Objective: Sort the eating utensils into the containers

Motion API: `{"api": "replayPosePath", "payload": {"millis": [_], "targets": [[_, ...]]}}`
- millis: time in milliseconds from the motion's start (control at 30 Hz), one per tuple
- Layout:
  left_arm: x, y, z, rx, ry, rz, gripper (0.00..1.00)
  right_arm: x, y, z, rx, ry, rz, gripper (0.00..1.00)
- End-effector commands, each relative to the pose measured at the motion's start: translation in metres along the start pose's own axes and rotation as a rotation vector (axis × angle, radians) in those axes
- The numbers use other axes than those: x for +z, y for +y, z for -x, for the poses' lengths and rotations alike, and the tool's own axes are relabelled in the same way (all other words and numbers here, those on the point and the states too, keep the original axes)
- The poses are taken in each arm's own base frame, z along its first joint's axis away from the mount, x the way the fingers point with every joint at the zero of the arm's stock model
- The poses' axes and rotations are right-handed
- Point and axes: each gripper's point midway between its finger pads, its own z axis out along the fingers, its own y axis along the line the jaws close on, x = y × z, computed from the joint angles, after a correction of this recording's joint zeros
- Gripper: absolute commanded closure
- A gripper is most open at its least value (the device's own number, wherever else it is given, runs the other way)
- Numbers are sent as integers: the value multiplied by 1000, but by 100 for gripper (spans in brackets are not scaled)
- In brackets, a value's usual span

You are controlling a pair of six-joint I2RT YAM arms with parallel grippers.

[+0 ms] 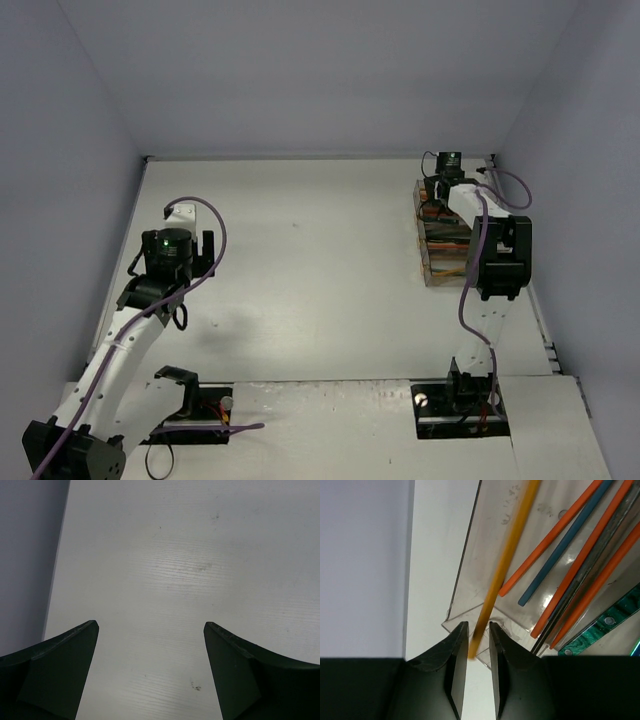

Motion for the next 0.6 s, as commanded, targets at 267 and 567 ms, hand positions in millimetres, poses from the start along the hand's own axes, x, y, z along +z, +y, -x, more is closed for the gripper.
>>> {"api": "replayPosePath", "payload": {"millis": [267,567], "targets": [[-3,-1,20,-5,-72,0,16,-33,29,32,18,-96,93,59],[-7,3,23,-9,-90,17,16,-136,87,71,-314,-161,325,40]]}}
